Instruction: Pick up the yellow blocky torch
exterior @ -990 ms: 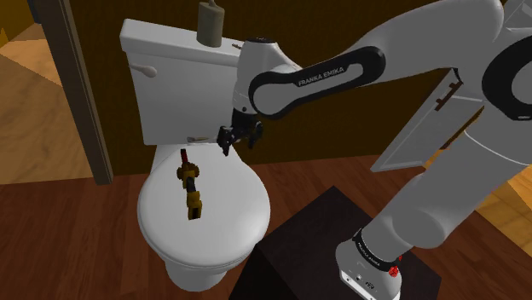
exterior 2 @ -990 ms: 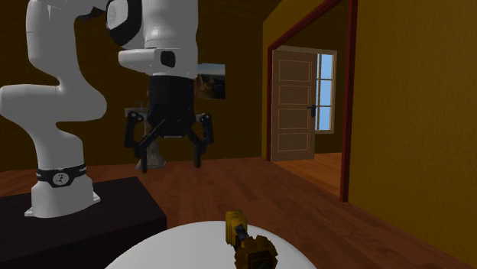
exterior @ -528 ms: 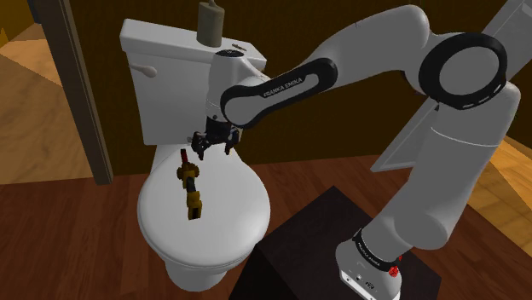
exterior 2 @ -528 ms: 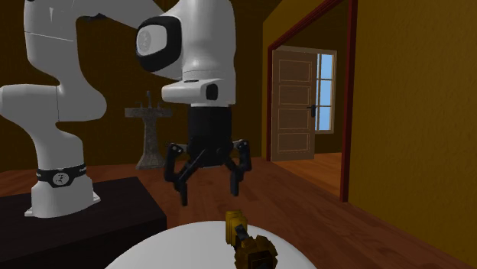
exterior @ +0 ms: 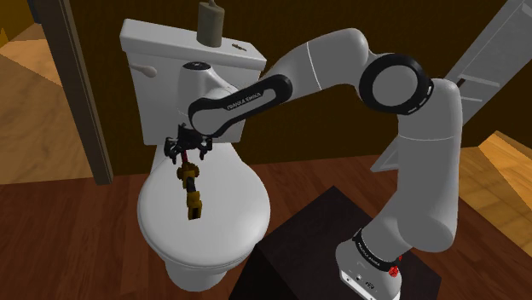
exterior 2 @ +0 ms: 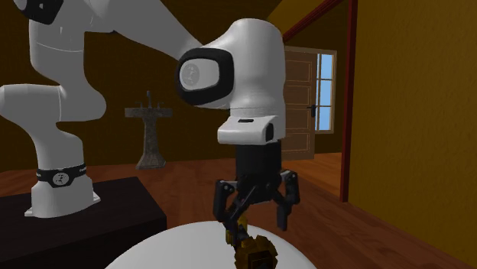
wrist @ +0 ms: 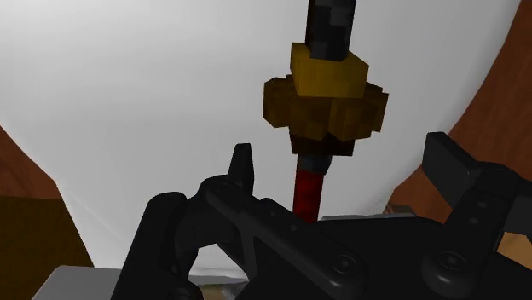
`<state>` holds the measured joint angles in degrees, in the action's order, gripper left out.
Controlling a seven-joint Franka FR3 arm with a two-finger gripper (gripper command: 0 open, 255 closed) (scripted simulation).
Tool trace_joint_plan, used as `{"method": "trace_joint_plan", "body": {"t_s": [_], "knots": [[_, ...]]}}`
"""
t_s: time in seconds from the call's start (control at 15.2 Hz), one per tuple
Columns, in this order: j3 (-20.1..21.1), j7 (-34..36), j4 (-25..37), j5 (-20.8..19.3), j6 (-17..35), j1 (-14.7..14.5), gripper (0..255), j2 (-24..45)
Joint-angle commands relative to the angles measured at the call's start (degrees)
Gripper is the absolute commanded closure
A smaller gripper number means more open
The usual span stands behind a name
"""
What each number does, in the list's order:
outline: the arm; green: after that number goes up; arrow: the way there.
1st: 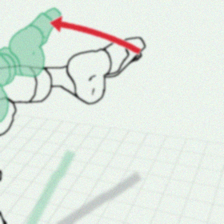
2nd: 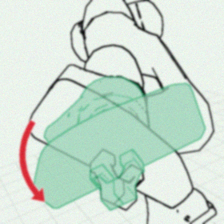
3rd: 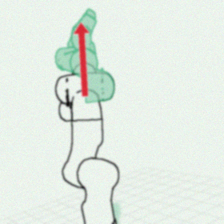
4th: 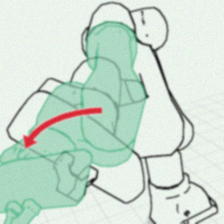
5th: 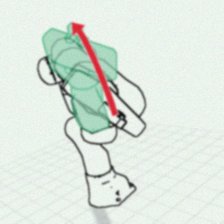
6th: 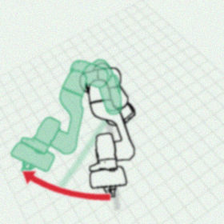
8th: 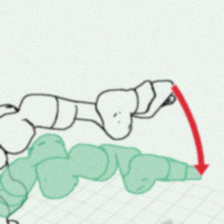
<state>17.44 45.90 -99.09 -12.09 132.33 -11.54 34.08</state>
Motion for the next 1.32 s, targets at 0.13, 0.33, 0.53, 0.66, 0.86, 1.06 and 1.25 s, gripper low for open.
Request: {"method": "trace_joint_plan", "body": {"t_s": [0.13,0.33,0.53,0.66,0.86,1.06,1.25], "knots": [[-0.8,0.9,2.5,-0.9,1.5,-1.0,0,3.9],[-1.2,1.1,2.6,-1.4,3.0,-1.3,0,5.4],[-1.4,1.3,2.7,-1.6,3.7,-1.4,0,6.3],[-1.5,1.2,2.6,-1.6,3.7,-1.4,255,6.2],[-1.4,1.2,2.6,-1.6,3.7,-1.4,255,6.2],[-1.4,1.2,2.6,-1.6,3.7,-1.4,255,6.2],[-1.3,1.2,2.6,-1.5,3.2,-1.3,255,5.7]]}}
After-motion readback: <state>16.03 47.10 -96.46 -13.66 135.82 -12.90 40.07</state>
